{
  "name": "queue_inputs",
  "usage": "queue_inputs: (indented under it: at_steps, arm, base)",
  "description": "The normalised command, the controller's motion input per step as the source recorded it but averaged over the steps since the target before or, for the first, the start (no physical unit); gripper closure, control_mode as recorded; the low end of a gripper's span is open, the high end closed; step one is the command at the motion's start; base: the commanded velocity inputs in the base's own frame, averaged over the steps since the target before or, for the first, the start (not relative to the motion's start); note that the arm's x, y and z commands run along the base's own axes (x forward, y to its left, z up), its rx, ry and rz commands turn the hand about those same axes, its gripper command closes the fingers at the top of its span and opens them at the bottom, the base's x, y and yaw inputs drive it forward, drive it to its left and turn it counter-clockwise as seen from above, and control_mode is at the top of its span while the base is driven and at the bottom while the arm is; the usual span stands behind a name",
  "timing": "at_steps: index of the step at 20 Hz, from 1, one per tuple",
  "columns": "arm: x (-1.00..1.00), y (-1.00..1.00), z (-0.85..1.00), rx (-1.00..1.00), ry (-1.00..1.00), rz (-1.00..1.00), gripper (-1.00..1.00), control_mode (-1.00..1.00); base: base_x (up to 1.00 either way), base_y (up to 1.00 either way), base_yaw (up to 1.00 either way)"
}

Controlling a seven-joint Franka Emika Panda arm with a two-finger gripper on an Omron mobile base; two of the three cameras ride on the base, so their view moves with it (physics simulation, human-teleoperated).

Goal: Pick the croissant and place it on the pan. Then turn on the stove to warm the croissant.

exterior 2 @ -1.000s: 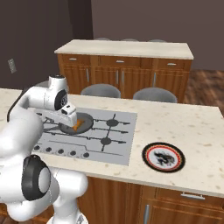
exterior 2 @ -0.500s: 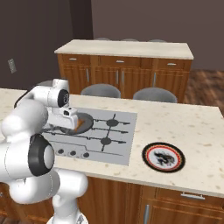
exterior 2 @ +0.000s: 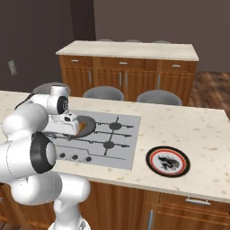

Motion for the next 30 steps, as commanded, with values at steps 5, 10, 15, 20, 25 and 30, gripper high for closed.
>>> queue_inputs:
  at_steps: [5, 10, 15, 20, 25, 30]
  arm:
    - [0.0, 0.07, -0.3, 0.07, -0.25, -0.02, -1.0, -1.0]
    - [0.0, 0.09, -0.31, 0.06, -0.15, -0.02, -1.0, -1.0]
    - [0.04, 0.0, -0.17, 0.0, -0.04, 0.0, -1.0, -1.0]
    - [0.13, 0.01, -0.13, 0.0, 0.01, 0.0, -1.0, -1.0]
    - [0.18, 0.15, 0.0, 0.0, 0.09, 0.0, -1.0, -1.0]
    - [0.02, 0.05, -0.03, 0.0, 0.07, 0.0, -1.0, -1.0]
  base:
    - [0.0, 0.0, 0.0]
    - [0.0, 0.0, 0.0]
    - [0.0, 0.0, 0.0]
    - [0.0, 0.0, 0.0]
    - [0.0, 0.0, 0.0]
    - [0.0, 0.0, 0.0]
